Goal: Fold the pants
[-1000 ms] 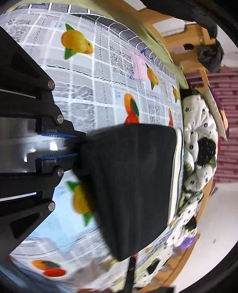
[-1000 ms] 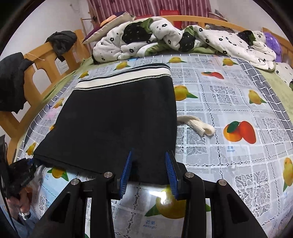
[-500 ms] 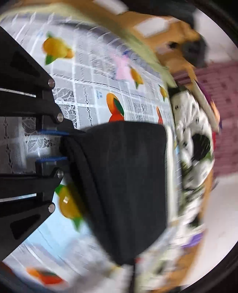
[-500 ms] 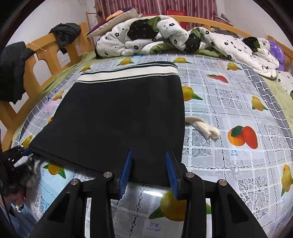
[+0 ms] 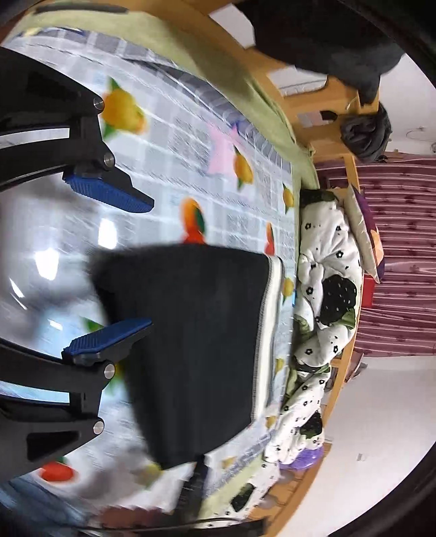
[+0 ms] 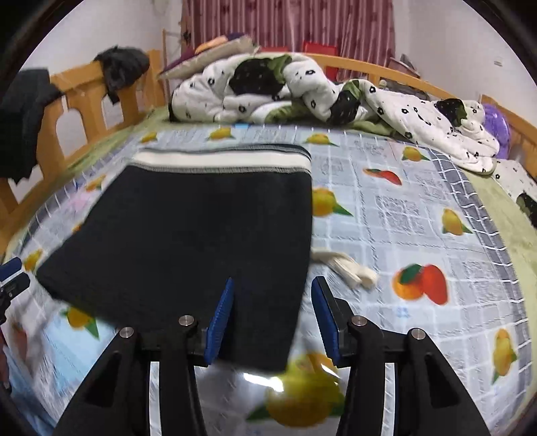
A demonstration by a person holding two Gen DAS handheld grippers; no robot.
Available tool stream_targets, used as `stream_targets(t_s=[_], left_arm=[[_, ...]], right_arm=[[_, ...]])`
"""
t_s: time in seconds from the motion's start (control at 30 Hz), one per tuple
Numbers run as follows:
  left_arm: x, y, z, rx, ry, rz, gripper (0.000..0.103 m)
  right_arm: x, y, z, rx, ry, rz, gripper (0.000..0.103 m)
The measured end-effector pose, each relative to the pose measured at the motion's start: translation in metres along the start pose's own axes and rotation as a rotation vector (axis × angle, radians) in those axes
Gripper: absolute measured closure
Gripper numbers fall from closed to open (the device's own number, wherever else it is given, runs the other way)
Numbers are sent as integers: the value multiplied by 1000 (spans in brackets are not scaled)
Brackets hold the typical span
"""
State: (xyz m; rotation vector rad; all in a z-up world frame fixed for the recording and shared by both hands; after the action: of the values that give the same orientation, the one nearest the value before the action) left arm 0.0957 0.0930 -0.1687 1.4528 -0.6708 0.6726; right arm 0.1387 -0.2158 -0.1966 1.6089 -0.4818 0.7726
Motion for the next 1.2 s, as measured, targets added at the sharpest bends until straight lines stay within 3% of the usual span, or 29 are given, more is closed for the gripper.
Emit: stream_targets(t_s=[0.1,0.17,0.2,0.27,0.37,0.5,0.57,0.77,0.9,1.07,1.2], left_arm=[[12,-31,22,-67,-11,-55,40],[-10,-61,31,-51,-27,-182,40],[-20,-65,33,3,-71,-165,38],[-26,-57,39,28,-126,-125,38],[-27,-47,32,-3,-52,-169,38],[-20,-35,25,22,-38,-191,38],[-9,-21,22,60,-42,-170,38],[43,25,19,78,-35,-75,38],[76,32,20,25,-6,-48,38],[114,-11,12,12,0,-16,38],[108,-61,10,-31,27,-38,38]], right_arm=[[-7,-18,-13,48,18,-48,55],[-18,-29,-14,18,43,-68,55],[-26,-34,-15,6,57,-93,55],[-34,-34,-15,-7,63,-120,56],[-38,-27,-12,5,32,-134,56],[-34,-12,-9,-3,3,-129,56],[-23,-2,-10,-26,8,-108,56],[26,35,-20,-60,0,-30,55],[63,49,-21,-48,-10,31,53],[97,29,-3,-10,-16,21,53],[107,-9,22,-16,-36,-2,51]])
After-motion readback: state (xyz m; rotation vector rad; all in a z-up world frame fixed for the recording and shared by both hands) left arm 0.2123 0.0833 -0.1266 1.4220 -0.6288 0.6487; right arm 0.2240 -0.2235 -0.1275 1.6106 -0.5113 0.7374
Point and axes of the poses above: each gripper's, at about its wrist camera, not at the fingertips, and y roughly against the way its jaws point, z to its right, x to its top, the point moved 9 cm from there along -y, roughly the way its jaws point, and after that the axes turned 4 degrees about x, right-handed, at the moved point
